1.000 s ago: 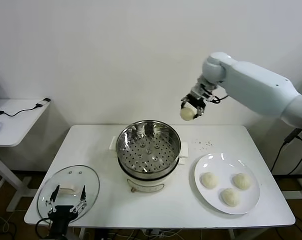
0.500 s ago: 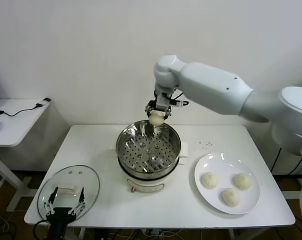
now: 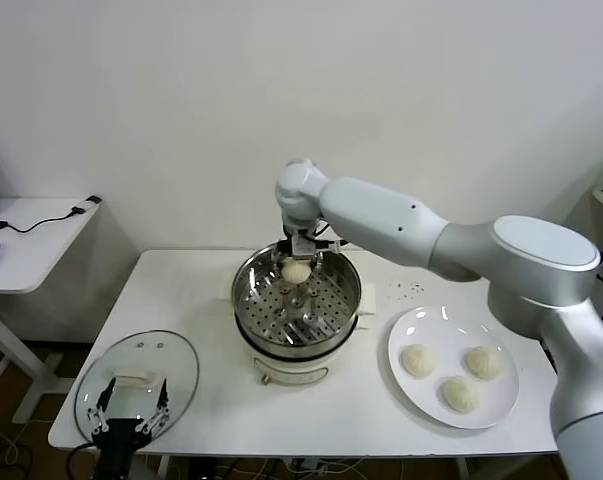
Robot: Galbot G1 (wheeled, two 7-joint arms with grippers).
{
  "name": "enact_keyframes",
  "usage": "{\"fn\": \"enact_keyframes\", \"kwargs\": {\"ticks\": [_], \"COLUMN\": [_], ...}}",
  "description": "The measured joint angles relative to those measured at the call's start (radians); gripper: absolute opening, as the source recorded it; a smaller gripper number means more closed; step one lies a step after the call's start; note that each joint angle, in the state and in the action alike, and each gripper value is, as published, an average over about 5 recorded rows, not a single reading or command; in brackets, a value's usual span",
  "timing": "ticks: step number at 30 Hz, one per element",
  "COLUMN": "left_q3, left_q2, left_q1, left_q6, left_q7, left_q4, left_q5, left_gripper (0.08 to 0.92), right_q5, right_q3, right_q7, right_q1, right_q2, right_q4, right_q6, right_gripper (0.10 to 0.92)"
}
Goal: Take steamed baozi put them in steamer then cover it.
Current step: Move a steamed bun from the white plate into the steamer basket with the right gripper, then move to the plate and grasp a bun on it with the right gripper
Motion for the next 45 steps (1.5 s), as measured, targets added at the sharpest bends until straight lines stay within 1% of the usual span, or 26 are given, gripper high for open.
{"fn": "enact_keyframes", "kwargs": {"ticks": [5, 10, 15, 21, 27, 32, 39, 45], "left_q3": [-0.001, -0.001, -0.002, -0.001, 0.002, 0.012, 0.03, 0.047], "left_q2": [0.004, 0.004, 0.005, 0.005, 0.005, 0.002, -0.01, -0.012], "left_q1": [-0.003, -0.007, -0.006, -0.004, 0.001, 0.0, 0.001, 0.002], "left_q6": [0.0, 0.006, 0.01, 0.014, 0.016, 0.02, 0.037, 0.045], "left_q7": [-0.008, -0.021, -0.028, -0.034, -0.036, -0.041, -0.063, -0.07], "left_q4": [0.008, 0.011, 0.01, 0.004, -0.004, -0.011, -0.03, -0.041], "left_q5": [-0.005, -0.012, -0.015, -0.018, -0.018, -0.018, -0.021, -0.019], "left_gripper": [0.823, 0.823, 0.823, 0.823, 0.823, 0.823, 0.823, 0.823], "right_q5": [-0.037, -0.051, -0.042, 0.026, 0.173, 0.349, 0.621, 0.831], "right_q3": [0.015, 0.028, 0.038, 0.038, 0.01, -0.066, -0.202, -0.248], "right_q7": [0.006, 0.005, -0.009, -0.039, -0.06, -0.039, 0.031, 0.068], "right_q1": [-0.031, -0.043, -0.038, 0.006, 0.095, 0.195, 0.306, 0.305], "right_q2": [0.017, 0.022, 0.015, -0.022, -0.109, -0.236, -0.461, -0.649], "right_q4": [-0.025, -0.039, -0.034, 0.011, 0.09, 0.183, 0.347, 0.441], "right_q6": [0.005, 0.009, 0.013, 0.002, -0.052, -0.185, -0.501, -0.751], "right_gripper": [0.712, 0.8, 0.822, 0.823, 0.823, 0.823, 0.823, 0.823]}}
